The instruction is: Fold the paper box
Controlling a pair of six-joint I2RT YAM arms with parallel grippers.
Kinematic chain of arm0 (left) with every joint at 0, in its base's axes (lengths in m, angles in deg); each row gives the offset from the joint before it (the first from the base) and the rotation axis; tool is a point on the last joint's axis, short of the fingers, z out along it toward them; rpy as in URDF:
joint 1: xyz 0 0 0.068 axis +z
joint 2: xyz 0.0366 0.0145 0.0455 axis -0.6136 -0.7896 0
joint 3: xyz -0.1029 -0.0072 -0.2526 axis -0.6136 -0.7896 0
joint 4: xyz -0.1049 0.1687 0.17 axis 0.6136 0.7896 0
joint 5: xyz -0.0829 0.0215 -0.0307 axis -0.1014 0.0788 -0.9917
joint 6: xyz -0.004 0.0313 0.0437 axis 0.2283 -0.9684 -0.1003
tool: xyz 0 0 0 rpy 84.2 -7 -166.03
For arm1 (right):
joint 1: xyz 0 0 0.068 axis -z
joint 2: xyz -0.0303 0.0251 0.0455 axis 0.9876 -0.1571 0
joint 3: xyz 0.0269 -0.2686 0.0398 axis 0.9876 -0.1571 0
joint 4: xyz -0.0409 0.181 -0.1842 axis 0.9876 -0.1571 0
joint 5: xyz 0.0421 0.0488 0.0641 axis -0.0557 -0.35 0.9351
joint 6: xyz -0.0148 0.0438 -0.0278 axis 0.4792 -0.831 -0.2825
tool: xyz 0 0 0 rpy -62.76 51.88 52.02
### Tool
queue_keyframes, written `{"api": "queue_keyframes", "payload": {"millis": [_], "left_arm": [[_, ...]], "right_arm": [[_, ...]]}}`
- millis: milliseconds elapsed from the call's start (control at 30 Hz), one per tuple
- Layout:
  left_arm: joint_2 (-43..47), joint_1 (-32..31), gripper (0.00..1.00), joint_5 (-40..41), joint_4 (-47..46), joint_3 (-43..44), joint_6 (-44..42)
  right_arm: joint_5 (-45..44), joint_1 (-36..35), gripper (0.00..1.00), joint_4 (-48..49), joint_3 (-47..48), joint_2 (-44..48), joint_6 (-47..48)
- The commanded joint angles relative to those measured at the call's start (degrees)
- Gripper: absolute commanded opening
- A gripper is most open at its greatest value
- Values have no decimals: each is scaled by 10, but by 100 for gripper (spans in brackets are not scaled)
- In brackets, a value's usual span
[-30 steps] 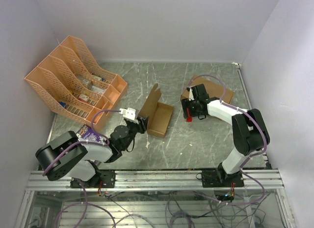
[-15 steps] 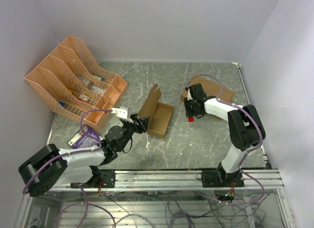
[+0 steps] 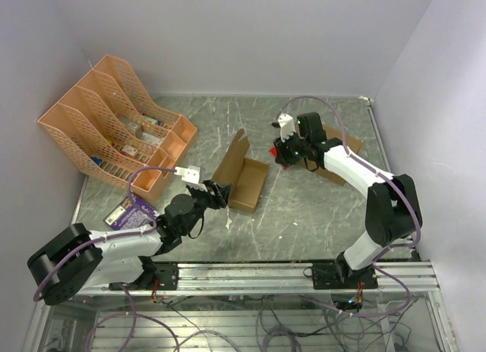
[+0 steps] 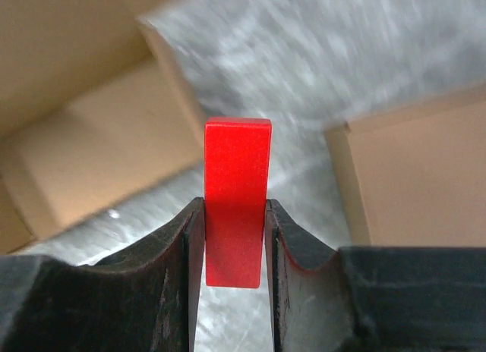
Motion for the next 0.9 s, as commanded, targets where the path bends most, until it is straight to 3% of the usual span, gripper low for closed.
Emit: {"api": "queue_keyframes", "payload": {"millis": [0, 167, 267, 400, 633, 867], "left_arm": [[15, 3, 70, -8, 21, 21, 12], [34, 2, 70, -3, 41, 18, 21], [53, 2, 70, 4, 59, 16, 23], [70, 3, 70, 10, 72, 10, 23], [76, 2, 70, 13, 71, 1, 26], [74, 3, 70, 13, 66, -1, 28]], "right_arm": [[200, -25, 0, -21, 55, 0, 170], [353, -58, 0, -89, 57, -3, 529], [360, -70, 0, -165, 85, -25, 694], [340, -89, 0, -263, 146, -79, 846], [243, -122, 0, -329, 189, -137, 974], [172, -154, 2, -322, 188, -159, 1005]]}}
